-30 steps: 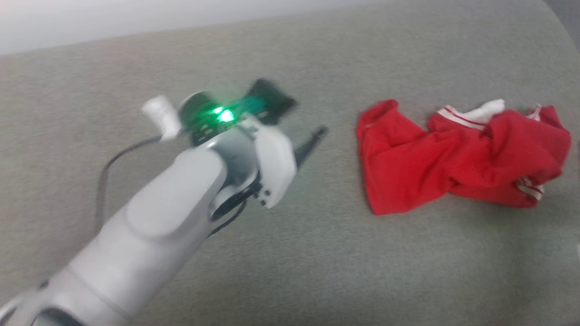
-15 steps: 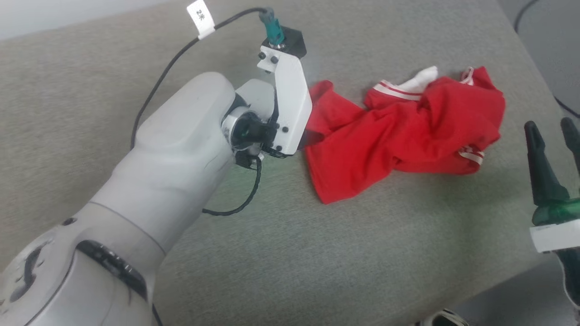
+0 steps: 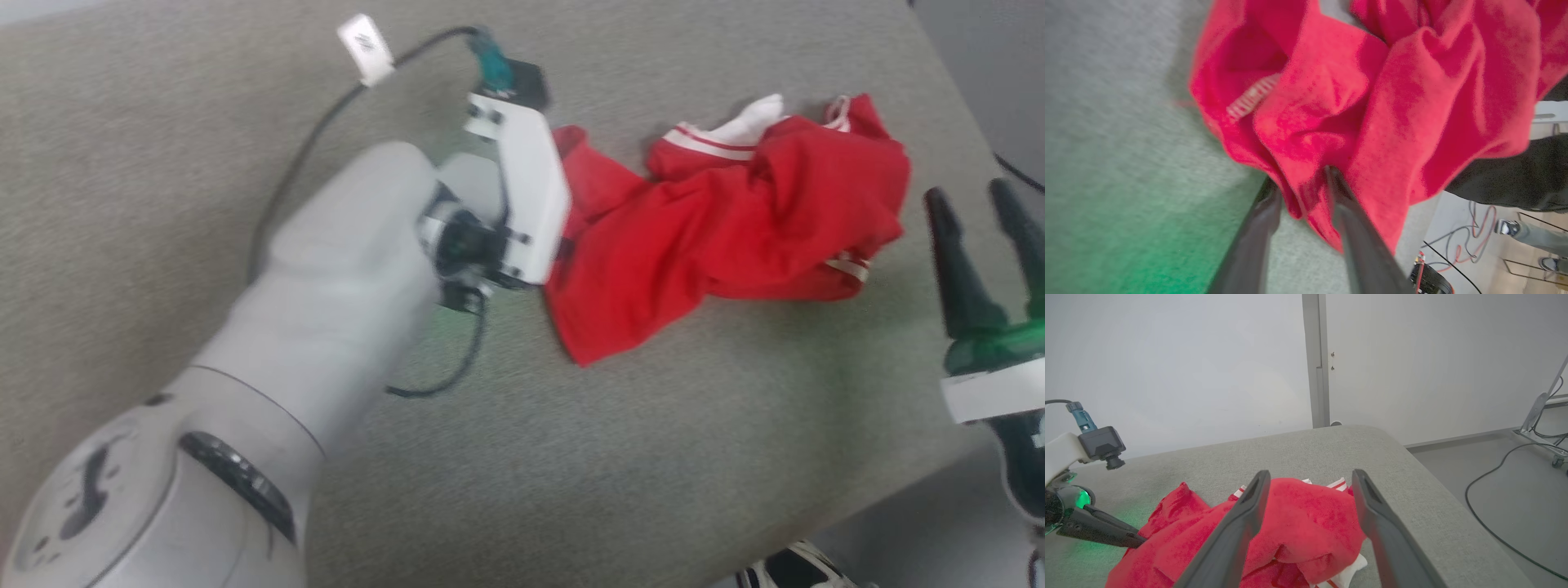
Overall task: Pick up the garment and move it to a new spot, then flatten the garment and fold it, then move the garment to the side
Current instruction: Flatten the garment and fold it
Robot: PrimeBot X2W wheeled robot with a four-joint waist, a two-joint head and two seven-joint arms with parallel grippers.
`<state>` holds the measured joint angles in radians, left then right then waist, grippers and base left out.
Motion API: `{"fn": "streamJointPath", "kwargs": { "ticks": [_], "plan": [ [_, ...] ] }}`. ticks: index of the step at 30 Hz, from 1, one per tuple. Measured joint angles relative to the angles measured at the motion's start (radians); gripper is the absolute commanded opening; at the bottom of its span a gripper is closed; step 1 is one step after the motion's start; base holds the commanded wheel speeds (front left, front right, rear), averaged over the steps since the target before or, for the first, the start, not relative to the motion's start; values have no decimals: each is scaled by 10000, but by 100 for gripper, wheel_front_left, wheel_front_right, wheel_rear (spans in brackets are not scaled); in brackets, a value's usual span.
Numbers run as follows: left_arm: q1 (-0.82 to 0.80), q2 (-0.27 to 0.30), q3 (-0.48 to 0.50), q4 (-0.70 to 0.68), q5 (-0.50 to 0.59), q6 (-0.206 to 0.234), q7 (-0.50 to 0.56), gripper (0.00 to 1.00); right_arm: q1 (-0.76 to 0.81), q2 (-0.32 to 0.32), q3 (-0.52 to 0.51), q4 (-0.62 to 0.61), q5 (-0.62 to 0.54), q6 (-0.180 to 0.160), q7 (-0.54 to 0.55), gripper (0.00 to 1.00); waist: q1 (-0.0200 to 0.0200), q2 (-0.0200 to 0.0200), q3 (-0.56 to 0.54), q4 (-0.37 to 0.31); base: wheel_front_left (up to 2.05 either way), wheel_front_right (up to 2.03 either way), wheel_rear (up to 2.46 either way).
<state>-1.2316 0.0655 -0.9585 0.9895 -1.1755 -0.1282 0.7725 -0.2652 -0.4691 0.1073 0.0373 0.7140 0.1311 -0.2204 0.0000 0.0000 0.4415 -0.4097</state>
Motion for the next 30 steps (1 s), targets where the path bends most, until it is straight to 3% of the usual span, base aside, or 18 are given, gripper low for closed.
{"fn": "streamJointPath", "kwargs": {
  "ticks": [4, 13, 14, 21, 23, 26, 30],
  "plan": [
    [80, 113, -38, -713, -209, 0, -602, 0, 12, -263, -123, -29, 50, 0, -73, 100, 0, 0, -33, 456, 0, 0, 0],
    [901, 2290, 420, -2940, -1283, -10, -1592, 0, 501, -652, -506, -384, -42, 0, 378, 100, 0, 0, -554, 1961, 0, 0, 0],
    [901, 2290, 420, -2940, -1283, -10, -1592, 0, 501, -652, -506, -384, -42, 0, 378, 100, 0, 0, -554, 1961, 0, 0, 0],
    [2820, 4953, 539, -5685, -1755, 42, -1599, 0, 861, -717, -865, -957, -222, 0, 1026, 100, 0, 0, -1084, 3190, 0, 0, 0],
    [3419, 5823, 523, -6665, -1756, 359, -1496, 0, 949, -721, -972, -1089, -284, -2, 1195, 100, 0, 0, -1198, 3484, 0, 0, 0],
    [4158, 7129, 556, -8105, -1438, 1289, -1595, 0, 1013, -706, -1103, -1300, -334, -2, 1415, 100, 0, 0, -1323, 3845, 0, 0, 0],
    [4727, 8259, 909, -9008, -1060, 2456, -2272, 0, 1125, -585, -1147, -1519, -441, 0, 1597, 100, 0, 0, -1369, 4107, 0, 0, 0]
  ]
}}
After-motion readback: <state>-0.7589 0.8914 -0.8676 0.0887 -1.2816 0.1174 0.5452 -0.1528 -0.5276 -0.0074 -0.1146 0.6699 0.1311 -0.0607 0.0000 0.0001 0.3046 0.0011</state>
